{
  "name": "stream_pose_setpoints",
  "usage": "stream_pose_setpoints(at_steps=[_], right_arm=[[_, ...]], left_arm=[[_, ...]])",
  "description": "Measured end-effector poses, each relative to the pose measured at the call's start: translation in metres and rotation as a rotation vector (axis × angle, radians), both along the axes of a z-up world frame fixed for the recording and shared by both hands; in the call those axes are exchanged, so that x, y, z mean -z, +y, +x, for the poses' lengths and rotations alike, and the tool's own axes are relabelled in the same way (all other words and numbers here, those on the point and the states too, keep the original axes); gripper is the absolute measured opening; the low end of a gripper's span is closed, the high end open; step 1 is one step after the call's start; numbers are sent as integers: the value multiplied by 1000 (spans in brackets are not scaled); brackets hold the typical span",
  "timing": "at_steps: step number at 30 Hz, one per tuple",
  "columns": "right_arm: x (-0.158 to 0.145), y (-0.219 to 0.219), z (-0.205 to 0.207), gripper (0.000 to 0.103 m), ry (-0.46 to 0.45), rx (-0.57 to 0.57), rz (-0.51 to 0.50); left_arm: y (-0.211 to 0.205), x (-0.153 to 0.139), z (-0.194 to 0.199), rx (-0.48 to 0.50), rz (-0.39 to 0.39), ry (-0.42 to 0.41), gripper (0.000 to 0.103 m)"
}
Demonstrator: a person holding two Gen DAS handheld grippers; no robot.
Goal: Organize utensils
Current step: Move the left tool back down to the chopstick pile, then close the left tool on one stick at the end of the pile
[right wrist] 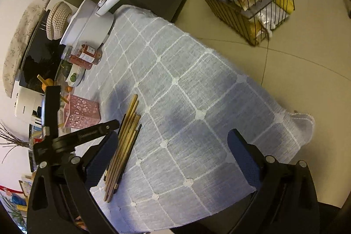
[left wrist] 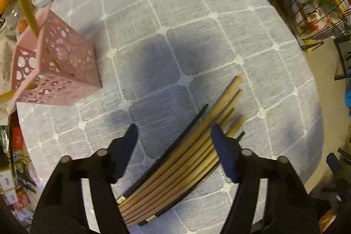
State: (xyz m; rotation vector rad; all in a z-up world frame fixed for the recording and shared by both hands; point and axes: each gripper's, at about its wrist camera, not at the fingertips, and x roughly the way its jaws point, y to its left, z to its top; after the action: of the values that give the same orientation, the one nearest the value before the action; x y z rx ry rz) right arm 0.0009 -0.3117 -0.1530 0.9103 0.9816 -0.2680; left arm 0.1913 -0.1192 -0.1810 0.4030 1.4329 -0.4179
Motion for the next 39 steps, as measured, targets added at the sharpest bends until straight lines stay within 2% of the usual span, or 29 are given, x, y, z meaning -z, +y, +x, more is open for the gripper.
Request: stream_pose_setpoints(at_steps=[9, 18, 24, 31, 32, 33, 34, 36, 39], right_arm=[[3, 2, 1, 97, 18, -4, 13], [8, -1, 3, 97, 35, 6, 22], [11, -1, 4, 97, 49, 2, 42], [13, 1, 7, 97, 60, -2, 35], [14, 2, 8, 97, 64, -5, 39], [16, 3, 9, 97, 70, -7, 47], [18, 4, 11, 97, 75, -7, 55], [20, 6, 14, 97, 87, -2, 57], [24, 10, 20, 97, 109, -1, 55]], left_arm=[[-4, 7, 1, 21, 12, -26, 40], [-7, 0, 1, 38, -35, -19, 38], [-8, 7, 3, 46, -2, -32, 39], [-15, 15, 4, 60, -9, -33, 40], [-17, 14, 2, 77, -5, -42, 35], [-19, 14, -2, 104, -15, -40, 23], [-21, 14, -5, 110, -22, -30, 15], [-20, 14, -8, 108, -19, -36, 13], [-5, 12, -7, 42, -84, -19, 12]])
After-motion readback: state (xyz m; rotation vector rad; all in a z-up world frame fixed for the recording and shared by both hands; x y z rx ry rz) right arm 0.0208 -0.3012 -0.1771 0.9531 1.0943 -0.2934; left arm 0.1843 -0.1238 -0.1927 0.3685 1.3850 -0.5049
